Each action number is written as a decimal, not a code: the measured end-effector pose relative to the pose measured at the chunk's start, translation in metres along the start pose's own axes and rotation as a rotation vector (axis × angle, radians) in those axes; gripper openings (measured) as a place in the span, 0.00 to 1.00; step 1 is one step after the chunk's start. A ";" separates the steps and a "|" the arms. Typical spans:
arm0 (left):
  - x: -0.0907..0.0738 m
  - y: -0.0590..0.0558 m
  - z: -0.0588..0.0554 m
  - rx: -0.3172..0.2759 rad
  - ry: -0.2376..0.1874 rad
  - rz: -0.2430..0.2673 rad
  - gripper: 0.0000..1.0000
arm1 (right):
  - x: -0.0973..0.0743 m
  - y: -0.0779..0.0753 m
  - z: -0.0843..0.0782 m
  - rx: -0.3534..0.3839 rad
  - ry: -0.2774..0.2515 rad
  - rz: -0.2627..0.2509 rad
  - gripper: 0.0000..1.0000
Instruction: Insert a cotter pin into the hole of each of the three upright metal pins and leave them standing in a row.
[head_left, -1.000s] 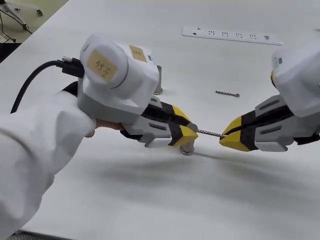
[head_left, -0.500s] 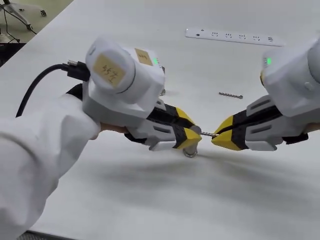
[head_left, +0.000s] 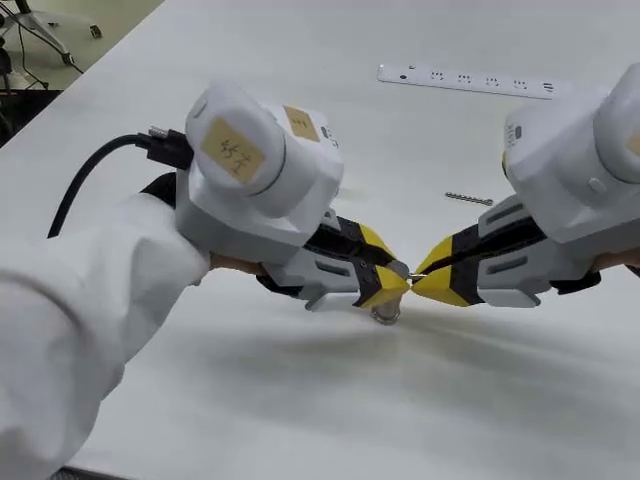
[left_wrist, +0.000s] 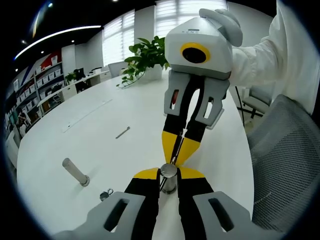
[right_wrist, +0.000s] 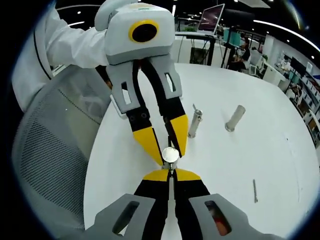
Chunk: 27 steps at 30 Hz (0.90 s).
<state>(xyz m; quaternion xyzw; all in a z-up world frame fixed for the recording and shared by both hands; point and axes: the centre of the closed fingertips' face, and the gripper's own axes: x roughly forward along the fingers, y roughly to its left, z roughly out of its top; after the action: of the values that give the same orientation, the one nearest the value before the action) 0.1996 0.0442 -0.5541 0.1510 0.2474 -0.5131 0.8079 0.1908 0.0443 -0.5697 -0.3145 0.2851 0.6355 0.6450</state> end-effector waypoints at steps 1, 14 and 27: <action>0.000 0.000 0.000 0.000 0.001 -0.002 0.10 | 0.001 0.001 0.001 -0.004 -0.003 0.005 0.00; -0.001 -0.001 -0.002 -0.023 0.004 -0.004 0.10 | 0.003 0.001 0.002 -0.046 -0.023 0.020 0.00; 0.000 -0.002 -0.003 -0.019 0.011 -0.006 0.10 | -0.008 -0.002 -0.004 0.009 -0.055 0.008 0.07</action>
<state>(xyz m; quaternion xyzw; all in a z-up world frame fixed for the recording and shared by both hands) 0.1966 0.0450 -0.5563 0.1455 0.2573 -0.5120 0.8065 0.1925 0.0361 -0.5655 -0.2928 0.2717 0.6451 0.6514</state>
